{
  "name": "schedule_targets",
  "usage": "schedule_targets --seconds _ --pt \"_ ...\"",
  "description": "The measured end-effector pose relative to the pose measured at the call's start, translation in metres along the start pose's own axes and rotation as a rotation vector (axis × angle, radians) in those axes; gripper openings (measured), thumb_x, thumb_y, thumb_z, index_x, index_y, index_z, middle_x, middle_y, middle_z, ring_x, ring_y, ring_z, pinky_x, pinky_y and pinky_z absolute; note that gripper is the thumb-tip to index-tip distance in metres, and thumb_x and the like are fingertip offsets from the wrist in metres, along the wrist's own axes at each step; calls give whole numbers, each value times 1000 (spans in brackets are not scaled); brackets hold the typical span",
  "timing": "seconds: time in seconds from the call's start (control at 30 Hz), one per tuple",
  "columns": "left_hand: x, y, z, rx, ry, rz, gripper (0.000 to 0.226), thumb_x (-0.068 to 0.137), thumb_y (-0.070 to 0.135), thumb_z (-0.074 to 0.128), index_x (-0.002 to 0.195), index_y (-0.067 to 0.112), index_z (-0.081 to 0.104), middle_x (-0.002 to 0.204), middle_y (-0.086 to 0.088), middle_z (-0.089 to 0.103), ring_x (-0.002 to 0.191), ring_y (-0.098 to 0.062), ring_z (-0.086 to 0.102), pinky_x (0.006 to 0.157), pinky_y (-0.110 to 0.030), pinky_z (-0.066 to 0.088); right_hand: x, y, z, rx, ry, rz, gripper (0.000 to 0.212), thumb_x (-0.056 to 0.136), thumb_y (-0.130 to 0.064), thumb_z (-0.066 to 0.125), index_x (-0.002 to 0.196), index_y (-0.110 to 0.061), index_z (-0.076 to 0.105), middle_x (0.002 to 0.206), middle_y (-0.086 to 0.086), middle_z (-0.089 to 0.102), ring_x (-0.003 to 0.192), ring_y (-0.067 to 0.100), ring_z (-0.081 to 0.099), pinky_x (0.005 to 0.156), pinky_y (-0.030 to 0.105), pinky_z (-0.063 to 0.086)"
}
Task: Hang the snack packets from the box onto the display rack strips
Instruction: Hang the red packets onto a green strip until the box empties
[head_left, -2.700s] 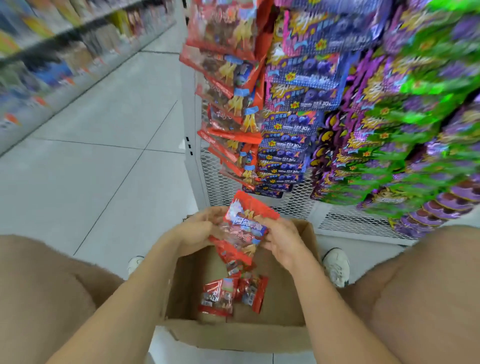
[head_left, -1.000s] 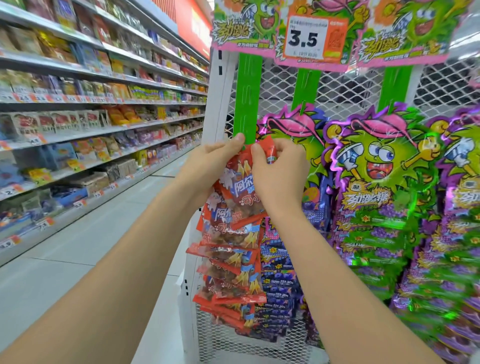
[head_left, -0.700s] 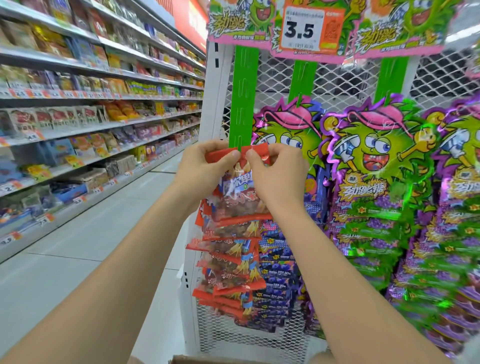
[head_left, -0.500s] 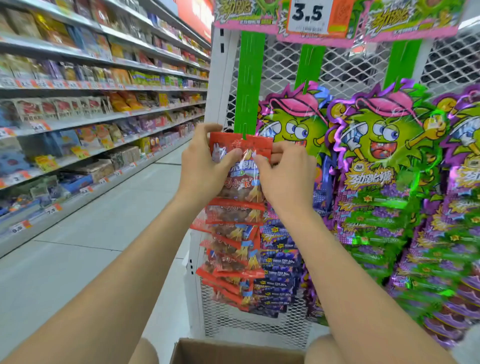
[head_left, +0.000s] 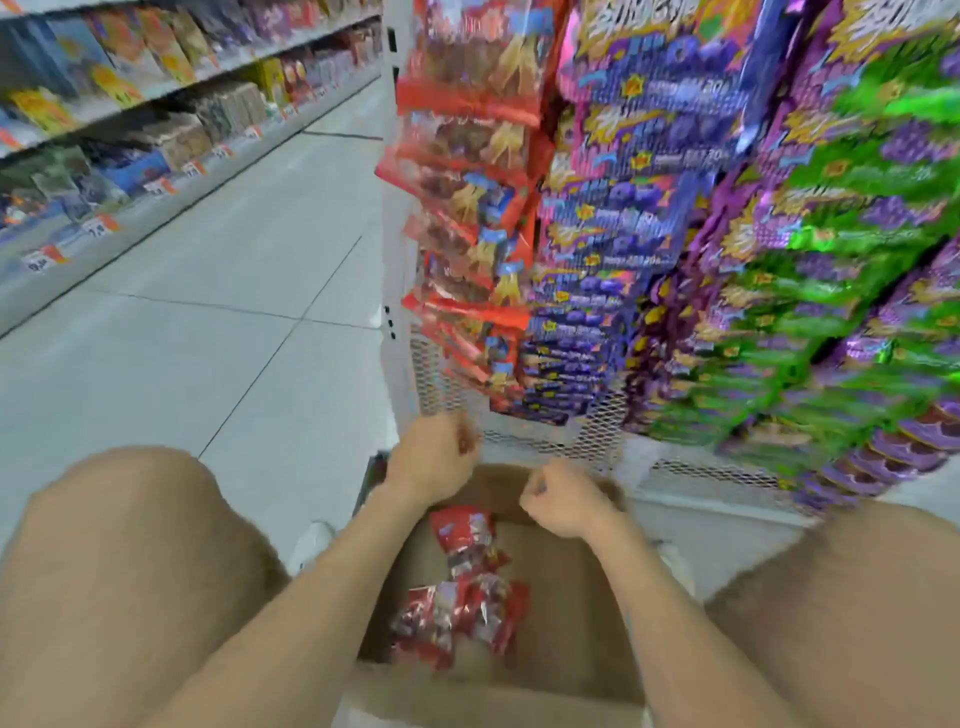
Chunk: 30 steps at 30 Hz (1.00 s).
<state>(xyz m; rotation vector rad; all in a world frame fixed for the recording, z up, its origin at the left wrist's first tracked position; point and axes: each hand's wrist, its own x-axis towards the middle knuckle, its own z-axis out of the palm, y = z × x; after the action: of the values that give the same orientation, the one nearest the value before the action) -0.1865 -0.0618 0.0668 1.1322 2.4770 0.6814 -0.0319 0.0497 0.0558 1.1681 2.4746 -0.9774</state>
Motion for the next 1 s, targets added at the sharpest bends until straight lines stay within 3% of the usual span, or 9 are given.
schedule_targets --seconds 0.1,0.17,0.23,0.47,0.6,0.67,0.8,0.93,1.0 --pt "0 -44 56 129 -259 -201 22 85 30 58 103 24 71 116 -9 73 111 -37 69 93 -44 58 7 50 57 -68 -162 149 24 92 -22 55 95 -6 73 107 18 74 109 35 68 84 33 51" --pt "-6 -70 93 187 -383 -275 29 88 29 59 112 18 71 120 -12 71 112 -38 68 93 -45 58 9 69 79 -119 -244 160 35 96 -22 57 123 0 66 129 21 67 122 37 63 94 35 51" --pt "-14 -94 127 243 -530 -310 31 91 25 63 120 13 67 122 -13 69 111 -37 68 93 -45 58 18 77 91 -123 -286 179 39 100 -22 59 131 1 60 134 21 64 125 37 62 94 35 51" --pt "-29 -145 199 541 -715 -248 49 98 21 61 145 24 47 145 -5 58 136 -34 48 112 -50 39 51 75 106 36 -217 188 21 94 -16 56 86 -3 71 90 12 72 96 36 67 82 34 52" --pt "-30 -152 208 579 -728 -245 35 93 30 65 128 33 62 134 -4 64 134 -34 43 112 -54 34 51 75 119 75 -270 202 34 98 -8 52 65 -15 53 66 -2 53 65 17 53 63 29 42" --pt "-28 -147 203 450 -694 -257 24 93 36 66 115 26 68 123 -6 68 126 -32 54 105 -46 44 49 76 128 75 -335 188 34 99 -5 52 67 -17 50 70 -2 52 64 13 50 58 27 38" --pt "-18 -123 175 46 -661 -296 19 86 33 80 84 24 63 97 -2 72 96 -23 69 77 -28 51 46 77 142 66 -378 145 13 94 -8 68 106 -14 71 106 3 65 101 21 64 88 32 52" --pt "-12 -90 137 -355 -518 -371 44 71 34 81 101 4 70 98 -18 77 91 -32 78 76 -50 66 33 69 132 266 -339 65 75 63 -27 99 126 -25 59 103 -6 65 90 9 66 86 31 55" --pt "-11 -72 118 -503 -463 -356 40 80 23 83 108 -1 68 98 -20 75 87 -30 77 79 -58 64 29 62 124 349 -236 -16 98 43 -41 104 126 -35 51 110 -12 68 98 5 67 91 29 55"
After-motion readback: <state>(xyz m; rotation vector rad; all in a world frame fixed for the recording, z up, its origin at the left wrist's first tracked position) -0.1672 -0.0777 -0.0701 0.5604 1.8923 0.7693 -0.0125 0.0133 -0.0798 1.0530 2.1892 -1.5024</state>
